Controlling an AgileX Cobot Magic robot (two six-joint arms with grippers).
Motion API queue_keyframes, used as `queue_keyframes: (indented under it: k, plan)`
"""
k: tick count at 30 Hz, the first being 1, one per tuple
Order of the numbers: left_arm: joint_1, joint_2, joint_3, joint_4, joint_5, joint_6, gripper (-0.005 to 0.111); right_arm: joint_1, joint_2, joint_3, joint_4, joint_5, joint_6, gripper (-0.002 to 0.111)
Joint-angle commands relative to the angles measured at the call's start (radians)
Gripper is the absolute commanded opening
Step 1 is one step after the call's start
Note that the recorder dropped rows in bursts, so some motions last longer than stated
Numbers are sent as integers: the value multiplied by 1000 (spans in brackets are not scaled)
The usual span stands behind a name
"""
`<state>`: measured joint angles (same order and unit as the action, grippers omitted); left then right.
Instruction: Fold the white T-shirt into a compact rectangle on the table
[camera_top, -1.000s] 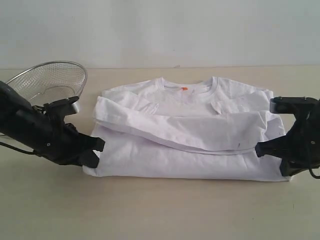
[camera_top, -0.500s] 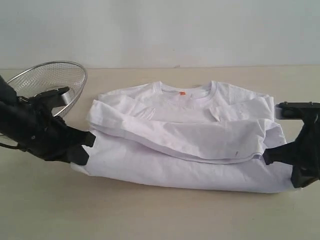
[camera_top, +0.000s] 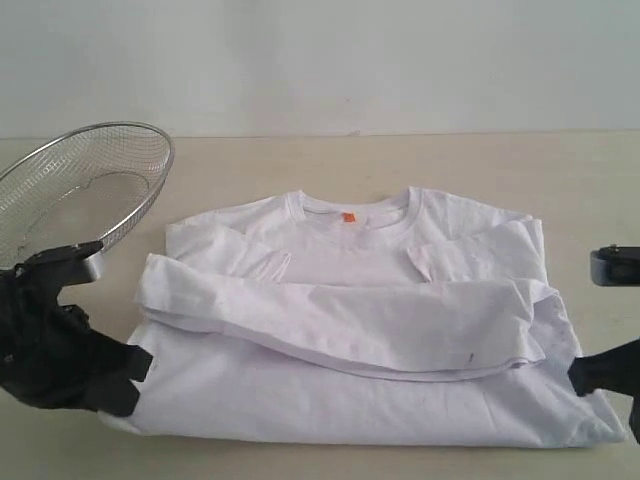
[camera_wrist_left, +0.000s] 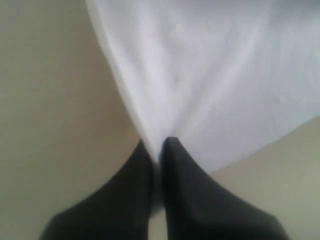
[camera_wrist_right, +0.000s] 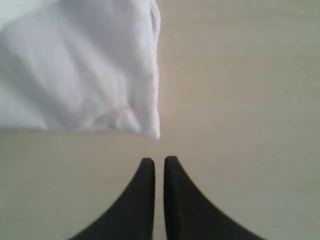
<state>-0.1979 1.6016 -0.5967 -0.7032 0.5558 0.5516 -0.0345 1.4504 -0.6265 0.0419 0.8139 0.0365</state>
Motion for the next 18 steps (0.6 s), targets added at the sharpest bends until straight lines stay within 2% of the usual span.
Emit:
queue_keyframes:
  k: [1,9,16,18]
  plan:
    - [0,-60,58,8,-6,-6,5,-6,-85,43,0,39,5,0]
    - [0,-127,109,9,-3,1,5,-3,-191,47,31,64,-5,0]
    - [0,-129,109,9,-47,1,5,-3,-202,45,291,-65,-284,1]
    - [0,-129,104,9,-63,1,7,-3,-196,44,291,-126,-287,7]
